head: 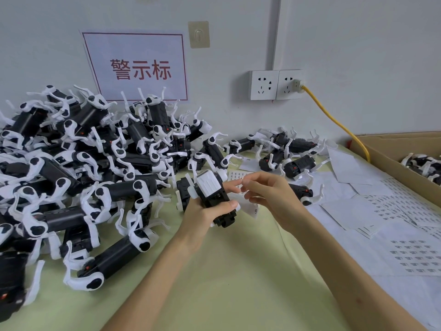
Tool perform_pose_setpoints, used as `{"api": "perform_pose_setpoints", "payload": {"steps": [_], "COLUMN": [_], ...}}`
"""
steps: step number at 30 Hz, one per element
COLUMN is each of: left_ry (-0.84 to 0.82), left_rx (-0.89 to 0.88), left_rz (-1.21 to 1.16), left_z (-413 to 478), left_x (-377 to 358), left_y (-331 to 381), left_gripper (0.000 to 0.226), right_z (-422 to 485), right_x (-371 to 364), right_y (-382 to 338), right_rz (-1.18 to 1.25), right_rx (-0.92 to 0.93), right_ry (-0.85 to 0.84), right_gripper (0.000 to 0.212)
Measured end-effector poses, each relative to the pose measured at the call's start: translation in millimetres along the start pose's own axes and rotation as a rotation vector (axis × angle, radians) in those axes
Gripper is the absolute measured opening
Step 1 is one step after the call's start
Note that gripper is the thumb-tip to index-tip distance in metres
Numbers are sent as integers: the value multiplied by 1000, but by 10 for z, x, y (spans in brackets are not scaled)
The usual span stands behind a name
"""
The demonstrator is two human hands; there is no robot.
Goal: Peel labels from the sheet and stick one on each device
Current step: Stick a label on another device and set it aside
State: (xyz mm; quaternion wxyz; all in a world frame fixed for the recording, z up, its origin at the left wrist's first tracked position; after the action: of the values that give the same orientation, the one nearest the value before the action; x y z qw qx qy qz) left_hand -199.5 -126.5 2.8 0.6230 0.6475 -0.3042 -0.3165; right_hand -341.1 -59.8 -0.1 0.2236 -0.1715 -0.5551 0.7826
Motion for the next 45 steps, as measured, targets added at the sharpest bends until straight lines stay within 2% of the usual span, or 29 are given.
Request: {"api": "perform_pose_setpoints", "payload": {"steps": [12,22,26,29,33,37,41,45], "left_ry": [-14,-118,-92,-48,-28,29,75,98], "left_rx": [-46,7,55,104,74,-1,-16,-4], "left_rz": [-9,-88,-162,-227,-257,-207,-199,-278], "left_z": [1,-3,21,47,44,30,44,58], "left_x": [-38,-151,-86,4,27,63,115,170], "left_y": [11,-22,-47,-79,-20,57,36,2], "left_gripper": [33,37,45,54,77,66,69,61], "right_z": [11,-67,-68,-40,-72,-147,-263,-307], "right_x": [83,149,246,269,171,-103,-421,-622], "right_y": [-124,-207,-191,-200,-274,-415,-511,-462], "right_rz": [-44,-145,-100,-26,-32,-128,-346,-485], "right_rx": [177,288,282,270,314,452,628,657], "right_ry": [163,331,390,363,331,181,-26,-155], "right_gripper": [14,10,8,3,29,54,86,110]}}
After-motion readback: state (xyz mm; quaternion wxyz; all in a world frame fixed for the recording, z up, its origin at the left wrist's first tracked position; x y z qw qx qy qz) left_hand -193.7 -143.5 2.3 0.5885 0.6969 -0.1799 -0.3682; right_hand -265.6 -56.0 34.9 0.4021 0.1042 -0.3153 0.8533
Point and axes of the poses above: each hand's wrist, its own z-axis towards the middle knuckle, its own x-axis out of the back of the hand, y = z × x, the point moved 10 cm from there along z, towards the middle knuckle, and after that the axes turned 14 degrees about x, right-handed, at the moved point
